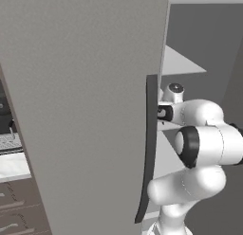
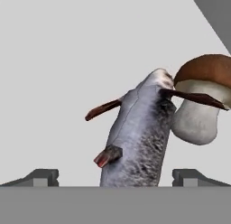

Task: Take the lime, mushroom, and fish from the freezer and place them in the bowl on the counter.

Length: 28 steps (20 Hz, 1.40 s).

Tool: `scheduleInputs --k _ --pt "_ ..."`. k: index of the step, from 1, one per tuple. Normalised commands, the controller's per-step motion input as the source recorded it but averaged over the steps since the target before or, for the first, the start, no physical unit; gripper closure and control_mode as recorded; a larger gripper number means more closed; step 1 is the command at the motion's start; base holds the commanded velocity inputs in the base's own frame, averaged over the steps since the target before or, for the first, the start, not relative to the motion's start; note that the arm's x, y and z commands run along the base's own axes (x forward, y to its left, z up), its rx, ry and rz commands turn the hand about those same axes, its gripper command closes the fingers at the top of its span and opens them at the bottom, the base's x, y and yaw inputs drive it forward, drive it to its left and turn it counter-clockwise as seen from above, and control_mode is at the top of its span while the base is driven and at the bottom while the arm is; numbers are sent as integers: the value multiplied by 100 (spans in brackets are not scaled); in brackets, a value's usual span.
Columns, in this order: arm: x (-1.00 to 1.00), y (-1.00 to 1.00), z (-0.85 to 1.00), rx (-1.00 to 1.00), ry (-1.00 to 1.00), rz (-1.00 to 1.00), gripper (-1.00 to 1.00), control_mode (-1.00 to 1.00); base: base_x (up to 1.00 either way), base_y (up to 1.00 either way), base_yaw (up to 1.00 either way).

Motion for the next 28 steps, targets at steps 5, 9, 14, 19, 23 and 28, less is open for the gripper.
scheduleInputs --k 5,9,14,19,23,28 --pt "22 0 -12 0 1 0 -100 -100 0 0 0" --pt "11 0 -17 0 1 0 100 -100 0 0 0" --pt "1 0 -13 0 0 0 100 -100 0 0 0" --pt "0 0 -2 0 0 0 100 -100 0 0 0" --pt "-3 -1 0 0 0 0 100 -100 0 0 0" --pt "-43 -5 2 0 1 0 100 -100 0 0 0"
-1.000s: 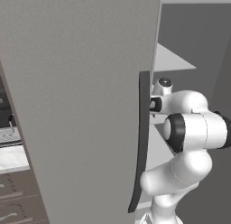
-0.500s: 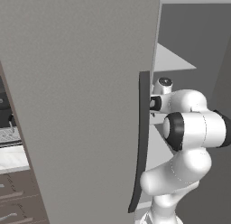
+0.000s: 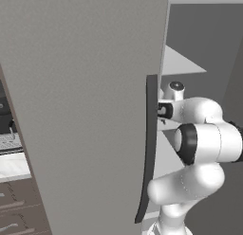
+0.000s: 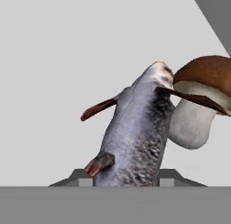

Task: Take the lime, mushroom, and fish from the freezer and place them in the bowl on the counter.

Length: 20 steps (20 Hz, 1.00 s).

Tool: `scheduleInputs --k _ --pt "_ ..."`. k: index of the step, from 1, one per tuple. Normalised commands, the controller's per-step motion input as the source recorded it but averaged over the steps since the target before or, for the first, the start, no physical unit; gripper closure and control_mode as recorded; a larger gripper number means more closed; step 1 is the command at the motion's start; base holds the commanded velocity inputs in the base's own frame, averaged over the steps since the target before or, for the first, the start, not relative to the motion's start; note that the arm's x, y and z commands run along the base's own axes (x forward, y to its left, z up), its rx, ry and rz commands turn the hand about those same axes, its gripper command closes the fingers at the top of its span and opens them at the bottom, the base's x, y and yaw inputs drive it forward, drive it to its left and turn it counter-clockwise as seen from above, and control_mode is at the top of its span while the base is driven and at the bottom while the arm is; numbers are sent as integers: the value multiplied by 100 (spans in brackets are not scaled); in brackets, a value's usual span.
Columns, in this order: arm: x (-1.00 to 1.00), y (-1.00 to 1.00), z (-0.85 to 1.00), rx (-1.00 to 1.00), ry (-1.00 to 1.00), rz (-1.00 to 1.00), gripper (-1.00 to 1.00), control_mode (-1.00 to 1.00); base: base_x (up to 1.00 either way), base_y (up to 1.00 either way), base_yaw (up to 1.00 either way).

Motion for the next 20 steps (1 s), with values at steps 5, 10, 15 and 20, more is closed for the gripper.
scheduleInputs --k 5,10,15,20 --pt "-82 0 22 0 0 -1 100 -100 0 0 0" --pt "-90 0 66 0 0 -1 100 -100 0 0 0" --pt "-91 0 78 0 5 0 100 -100 0 0 0" --pt "-88 0 34 0 6 0 100 -100 0 0 0"
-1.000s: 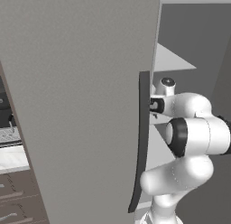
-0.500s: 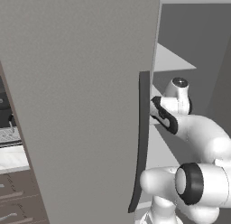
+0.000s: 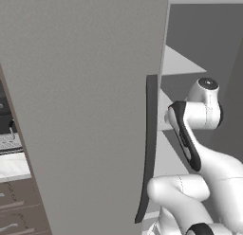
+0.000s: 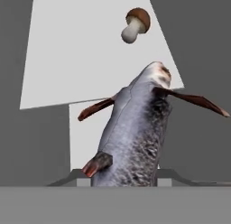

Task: Take the lime, mushroom, and fish from the freezer and place them in the bowl on the counter.

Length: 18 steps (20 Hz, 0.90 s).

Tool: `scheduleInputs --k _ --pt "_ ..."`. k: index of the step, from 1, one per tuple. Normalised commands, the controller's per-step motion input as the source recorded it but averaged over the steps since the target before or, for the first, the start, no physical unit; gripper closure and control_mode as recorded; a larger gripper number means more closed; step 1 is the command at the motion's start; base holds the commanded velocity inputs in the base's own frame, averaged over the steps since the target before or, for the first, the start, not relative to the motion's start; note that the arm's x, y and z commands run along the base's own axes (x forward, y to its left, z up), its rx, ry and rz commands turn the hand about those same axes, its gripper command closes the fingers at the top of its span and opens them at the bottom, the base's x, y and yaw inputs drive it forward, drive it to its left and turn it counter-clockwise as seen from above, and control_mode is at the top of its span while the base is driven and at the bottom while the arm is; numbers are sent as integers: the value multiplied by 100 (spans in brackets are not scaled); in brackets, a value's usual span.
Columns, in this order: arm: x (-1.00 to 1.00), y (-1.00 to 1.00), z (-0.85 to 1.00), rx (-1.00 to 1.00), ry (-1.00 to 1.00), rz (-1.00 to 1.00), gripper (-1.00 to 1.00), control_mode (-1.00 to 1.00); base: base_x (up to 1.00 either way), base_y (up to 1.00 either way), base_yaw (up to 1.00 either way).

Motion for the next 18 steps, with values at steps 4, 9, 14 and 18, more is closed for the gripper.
scheduleInputs --k 4,9,14,18 --pt "-63 4 23 0 0 0 100 -100 0 0 0" --pt "-25 16 54 0 0 1 100 -100 0 0 0" --pt "-38 8 75 0 6 0 100 -100 0 0 0" --pt "-70 1 64 0 3 0 100 -100 0 0 0"
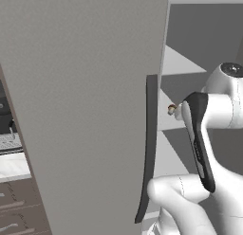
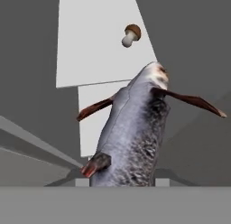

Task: Take the lime, mushroom, and fish from the freezer and place them in the bowl on the counter.

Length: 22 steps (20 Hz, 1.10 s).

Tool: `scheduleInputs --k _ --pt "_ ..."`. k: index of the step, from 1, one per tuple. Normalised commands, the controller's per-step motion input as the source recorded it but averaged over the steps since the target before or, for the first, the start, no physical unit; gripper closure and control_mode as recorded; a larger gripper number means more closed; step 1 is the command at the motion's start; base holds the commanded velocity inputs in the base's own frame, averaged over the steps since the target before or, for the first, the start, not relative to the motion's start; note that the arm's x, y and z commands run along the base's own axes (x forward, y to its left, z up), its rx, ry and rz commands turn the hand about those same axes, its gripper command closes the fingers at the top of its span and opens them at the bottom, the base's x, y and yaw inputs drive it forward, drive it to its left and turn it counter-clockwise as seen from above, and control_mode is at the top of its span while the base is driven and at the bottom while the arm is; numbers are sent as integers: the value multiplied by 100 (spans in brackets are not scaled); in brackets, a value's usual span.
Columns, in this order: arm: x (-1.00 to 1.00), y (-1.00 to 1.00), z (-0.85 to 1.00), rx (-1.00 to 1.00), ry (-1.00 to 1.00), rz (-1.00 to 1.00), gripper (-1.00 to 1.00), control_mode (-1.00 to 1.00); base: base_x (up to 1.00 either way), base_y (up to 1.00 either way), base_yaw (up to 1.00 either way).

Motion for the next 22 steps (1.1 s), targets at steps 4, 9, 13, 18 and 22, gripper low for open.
scheduleInputs --k 4,9,13,18,22 --pt "-60 10 63 0 5 0 100 -100 0 0 0" --pt "-64 6 33 0 3 0 100 -100 0 0 0" --pt "-59 4 7 0 0 0 100 -100 0 0 0" --pt "-40 33 0 0 0 1 100 -100 0 0 0" --pt "-19 42 0 0 0 8 100 -100 0 0 0"
